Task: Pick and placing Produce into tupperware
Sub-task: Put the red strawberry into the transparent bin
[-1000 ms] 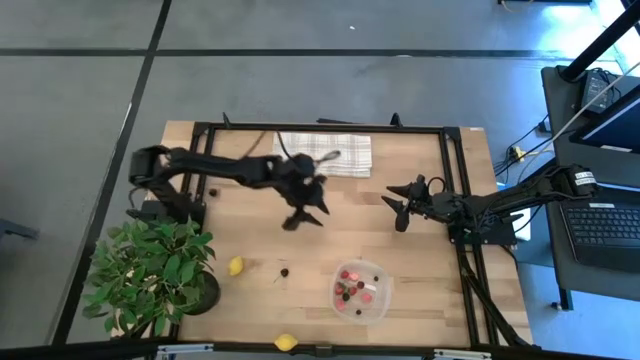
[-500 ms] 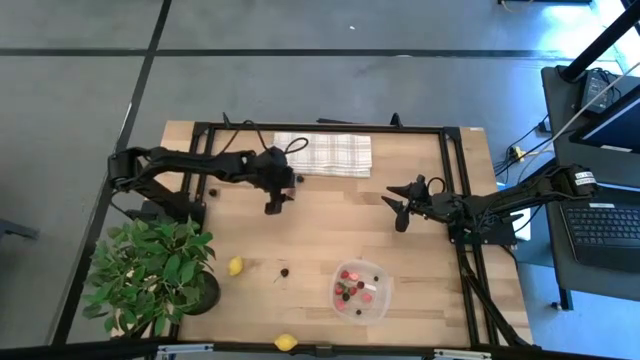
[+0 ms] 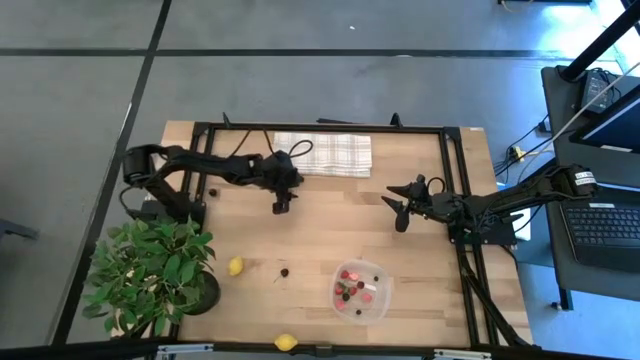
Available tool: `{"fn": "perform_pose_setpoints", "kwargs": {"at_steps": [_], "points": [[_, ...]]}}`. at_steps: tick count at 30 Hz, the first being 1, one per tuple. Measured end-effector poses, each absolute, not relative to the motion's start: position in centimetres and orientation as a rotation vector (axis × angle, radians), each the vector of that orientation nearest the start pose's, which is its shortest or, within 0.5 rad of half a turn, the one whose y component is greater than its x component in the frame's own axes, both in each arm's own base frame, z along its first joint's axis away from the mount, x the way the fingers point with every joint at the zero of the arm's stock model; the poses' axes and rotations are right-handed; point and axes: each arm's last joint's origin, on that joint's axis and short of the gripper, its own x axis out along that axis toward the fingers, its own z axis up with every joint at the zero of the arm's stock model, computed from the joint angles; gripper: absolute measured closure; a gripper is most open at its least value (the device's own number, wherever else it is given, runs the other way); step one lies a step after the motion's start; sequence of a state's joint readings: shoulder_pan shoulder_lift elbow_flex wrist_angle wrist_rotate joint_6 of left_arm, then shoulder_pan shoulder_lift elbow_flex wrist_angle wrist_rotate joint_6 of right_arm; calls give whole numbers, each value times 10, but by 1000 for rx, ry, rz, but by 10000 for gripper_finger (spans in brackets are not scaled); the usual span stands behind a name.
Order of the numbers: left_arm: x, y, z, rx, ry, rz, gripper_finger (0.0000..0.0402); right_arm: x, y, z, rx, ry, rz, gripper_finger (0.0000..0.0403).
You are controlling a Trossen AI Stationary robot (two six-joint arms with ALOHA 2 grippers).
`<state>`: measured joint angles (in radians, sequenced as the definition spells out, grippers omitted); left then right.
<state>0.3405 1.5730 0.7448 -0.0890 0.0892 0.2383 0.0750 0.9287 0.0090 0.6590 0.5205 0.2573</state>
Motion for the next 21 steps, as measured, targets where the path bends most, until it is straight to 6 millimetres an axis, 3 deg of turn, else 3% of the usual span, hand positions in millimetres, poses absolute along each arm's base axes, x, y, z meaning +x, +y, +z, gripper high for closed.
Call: {"fn": "perform_pose_setpoints", "kwargs": {"at_steps": [6, 21], "points": [[277, 95, 140, 20, 940, 123, 213, 148, -3, 132, 176, 193, -472, 221], [271, 100, 142, 47, 993, 196, 213, 148, -3, 132, 176, 195, -473, 221]]}}
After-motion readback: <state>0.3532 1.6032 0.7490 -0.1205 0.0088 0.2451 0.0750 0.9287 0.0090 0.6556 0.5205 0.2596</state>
